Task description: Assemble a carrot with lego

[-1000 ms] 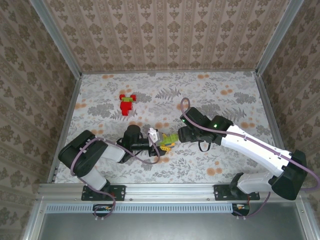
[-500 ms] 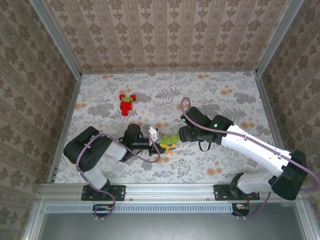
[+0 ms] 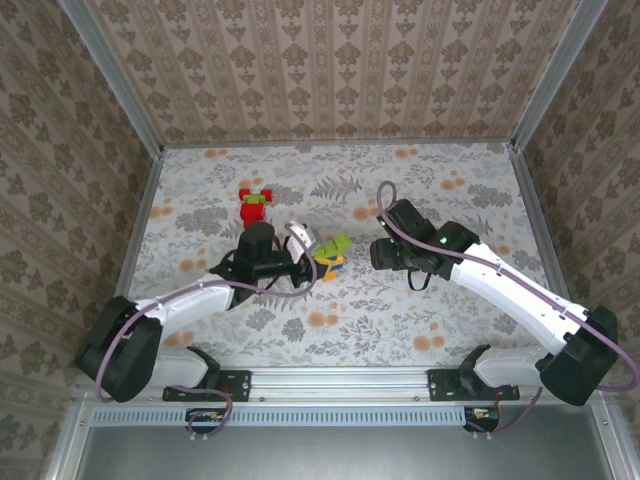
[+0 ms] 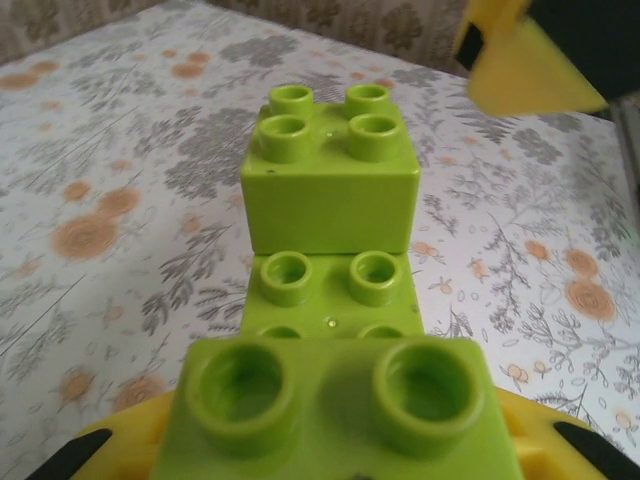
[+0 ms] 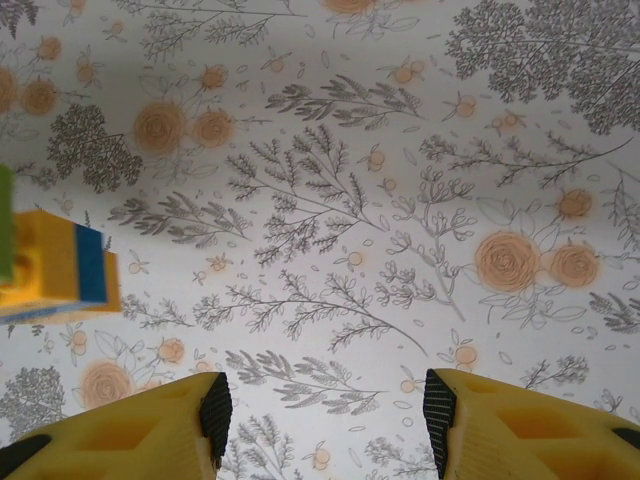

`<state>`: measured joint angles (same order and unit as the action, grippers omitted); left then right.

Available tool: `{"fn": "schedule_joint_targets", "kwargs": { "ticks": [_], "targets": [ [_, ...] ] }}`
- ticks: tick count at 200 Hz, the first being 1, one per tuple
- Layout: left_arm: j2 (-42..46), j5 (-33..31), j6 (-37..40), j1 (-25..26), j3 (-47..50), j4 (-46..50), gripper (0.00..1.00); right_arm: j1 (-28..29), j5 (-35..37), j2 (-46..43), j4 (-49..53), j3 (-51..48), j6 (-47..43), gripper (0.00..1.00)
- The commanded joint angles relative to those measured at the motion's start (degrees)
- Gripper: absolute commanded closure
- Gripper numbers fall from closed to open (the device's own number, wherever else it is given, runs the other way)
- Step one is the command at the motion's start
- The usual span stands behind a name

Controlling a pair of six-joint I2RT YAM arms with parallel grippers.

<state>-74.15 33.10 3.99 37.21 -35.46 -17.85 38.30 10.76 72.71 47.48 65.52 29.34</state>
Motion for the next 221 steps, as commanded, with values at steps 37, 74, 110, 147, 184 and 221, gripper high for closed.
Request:
{"fn": "schedule_joint_targets", "kwargs": {
  "ticks": [37,74,110,147,184,221],
  "targets": [
    [-4.2,-5.2,-9.3,-8.3,-16.9,31.2,0.66,-2.1,-1.7,3.1,-0.9,3.9,-7.3,0.44],
    [-12.3,-3.7,-9.3,-14.4,-29.4,42.9,0.66,-3.1,-5.3,1.3,-3.2,1.8,-8.8,0.44],
    [-22.6,-3.0,-8.3,-16.1,-41.9,52.1,0.65,-3.1,-9.1,0.9,-5.5,-0.2,-9.1,0.44],
    [-33.3,-2.4,-7.8,-17.6,-53.7,59.7,0.66,-3.1,-11.5,1.3,-7.2,-1.4,-9.4,0.44],
    [-40.9,-4.5,-7.3,-18.1,-61.7,65.4,0.66,-3.1,-12.8,1.0,-8.2,-2.3,-9.3,0.44],
    [-46.5,-4.8,-7.6,-18.3,-67.0,67.0,0.66,-3.1,-13.7,0.5,-8.8,-3.0,-9.1,0.44]
  ]
}}
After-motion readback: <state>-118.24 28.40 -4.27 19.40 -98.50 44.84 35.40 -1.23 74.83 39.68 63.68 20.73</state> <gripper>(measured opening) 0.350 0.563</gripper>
